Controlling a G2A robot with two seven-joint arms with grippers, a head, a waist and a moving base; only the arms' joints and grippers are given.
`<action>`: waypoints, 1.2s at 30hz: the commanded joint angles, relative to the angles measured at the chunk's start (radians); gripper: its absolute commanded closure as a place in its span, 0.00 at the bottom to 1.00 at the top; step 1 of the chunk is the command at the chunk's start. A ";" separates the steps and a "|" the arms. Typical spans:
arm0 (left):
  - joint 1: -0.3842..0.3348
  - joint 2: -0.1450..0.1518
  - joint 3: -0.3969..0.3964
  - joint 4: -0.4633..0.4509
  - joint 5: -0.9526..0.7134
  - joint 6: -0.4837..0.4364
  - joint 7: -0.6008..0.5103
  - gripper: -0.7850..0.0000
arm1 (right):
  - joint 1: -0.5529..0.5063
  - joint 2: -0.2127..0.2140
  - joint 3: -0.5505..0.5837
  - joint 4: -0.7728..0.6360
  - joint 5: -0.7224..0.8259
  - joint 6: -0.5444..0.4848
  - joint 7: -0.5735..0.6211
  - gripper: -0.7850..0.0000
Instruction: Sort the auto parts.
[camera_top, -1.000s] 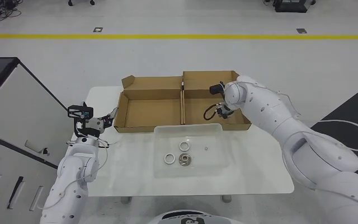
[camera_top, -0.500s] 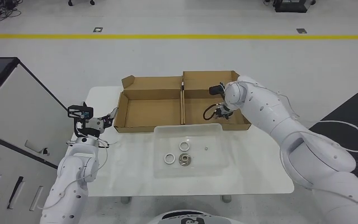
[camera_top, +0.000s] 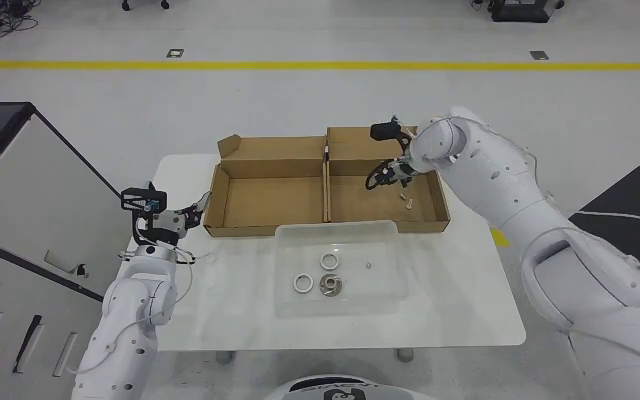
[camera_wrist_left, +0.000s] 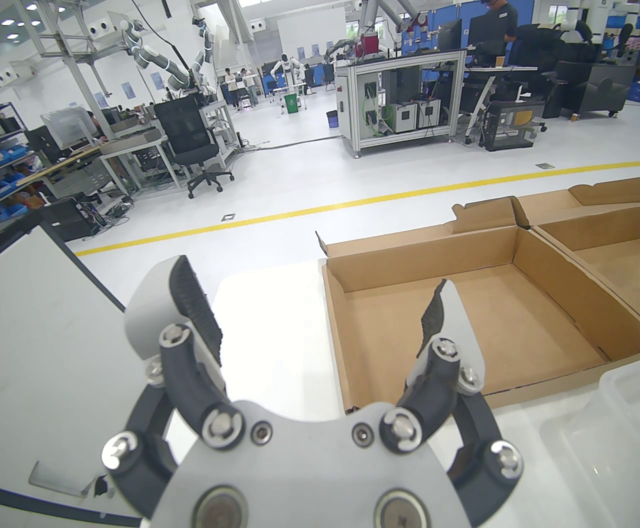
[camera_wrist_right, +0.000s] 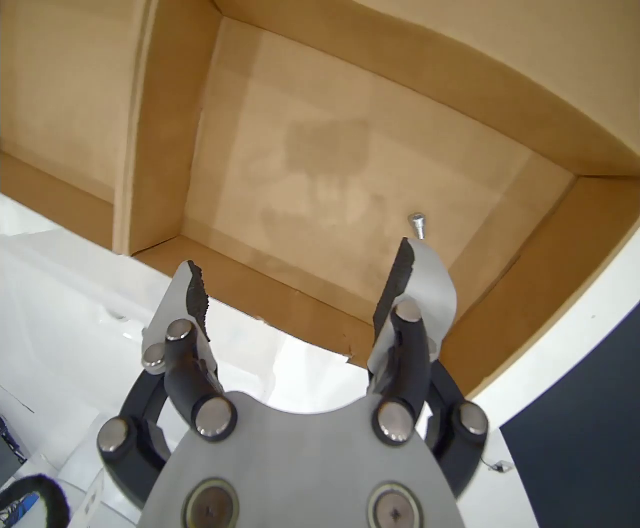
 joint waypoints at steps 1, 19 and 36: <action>0.000 0.000 0.000 0.000 0.000 0.000 0.000 0.00 | -0.005 0.024 0.044 -0.068 0.010 -0.018 0.046 0.00; 0.000 0.000 0.000 0.000 0.000 0.000 0.000 0.00 | -0.216 0.228 0.254 -0.751 0.252 -0.102 0.289 0.00; 0.000 0.000 0.000 0.000 0.000 0.000 0.000 0.00 | -0.179 0.292 0.185 -0.841 0.265 -0.102 0.282 0.00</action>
